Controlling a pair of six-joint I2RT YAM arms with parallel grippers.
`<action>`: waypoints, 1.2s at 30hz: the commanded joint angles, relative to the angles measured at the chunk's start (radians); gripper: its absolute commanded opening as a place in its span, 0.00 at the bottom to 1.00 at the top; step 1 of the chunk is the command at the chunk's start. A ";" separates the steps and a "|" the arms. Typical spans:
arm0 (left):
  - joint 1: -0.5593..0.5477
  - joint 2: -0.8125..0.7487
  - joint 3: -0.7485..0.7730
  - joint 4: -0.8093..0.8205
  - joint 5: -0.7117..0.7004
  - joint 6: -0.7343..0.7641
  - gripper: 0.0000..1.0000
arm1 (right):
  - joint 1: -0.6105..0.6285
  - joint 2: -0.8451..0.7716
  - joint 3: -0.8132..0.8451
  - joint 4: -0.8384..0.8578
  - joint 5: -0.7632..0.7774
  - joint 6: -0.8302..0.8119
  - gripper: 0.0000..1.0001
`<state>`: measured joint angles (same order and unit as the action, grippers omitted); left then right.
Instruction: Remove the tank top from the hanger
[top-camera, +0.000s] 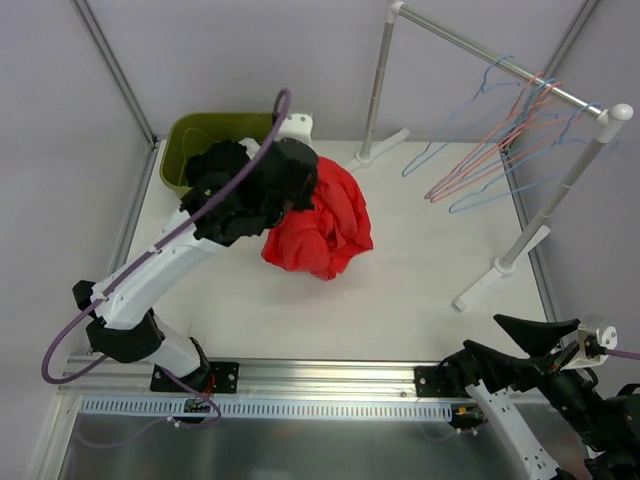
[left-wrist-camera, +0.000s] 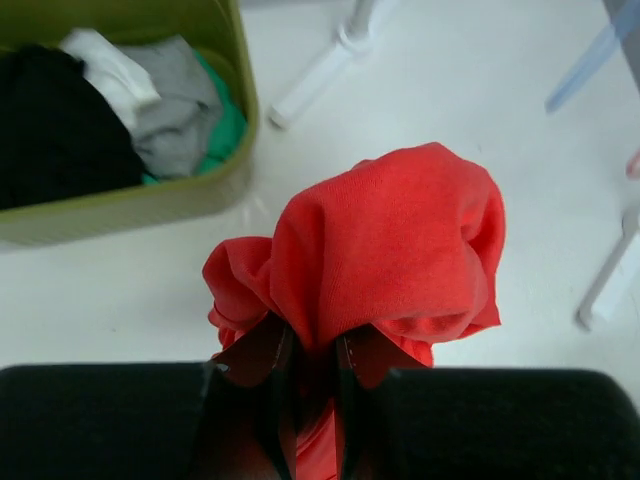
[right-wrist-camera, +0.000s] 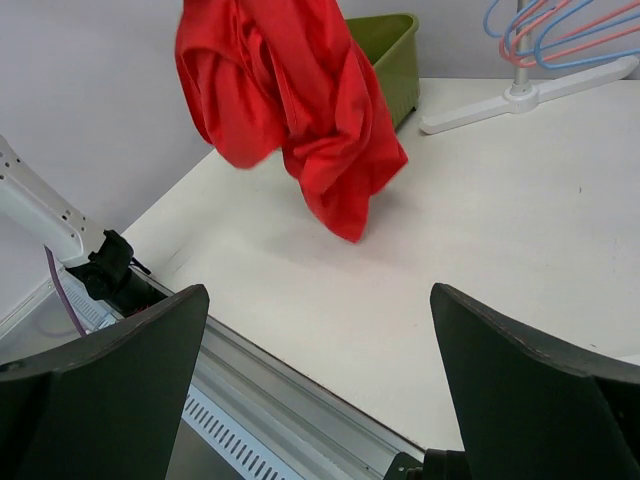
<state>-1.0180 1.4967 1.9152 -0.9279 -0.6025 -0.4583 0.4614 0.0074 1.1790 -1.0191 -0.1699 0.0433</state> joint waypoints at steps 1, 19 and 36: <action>0.061 0.029 0.218 -0.095 -0.091 0.137 0.00 | 0.000 -0.130 0.013 0.014 0.016 -0.002 0.99; 0.805 0.301 0.680 0.139 0.357 0.244 0.00 | 0.002 -0.122 -0.031 0.014 0.026 -0.036 0.99; 0.987 0.375 0.705 0.181 0.675 0.235 0.00 | 0.002 -0.115 -0.113 0.016 0.046 -0.085 0.99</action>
<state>-0.0257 1.9846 2.5134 -0.8371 0.0078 -0.2134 0.4614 0.0074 1.0691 -1.0306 -0.1371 -0.0113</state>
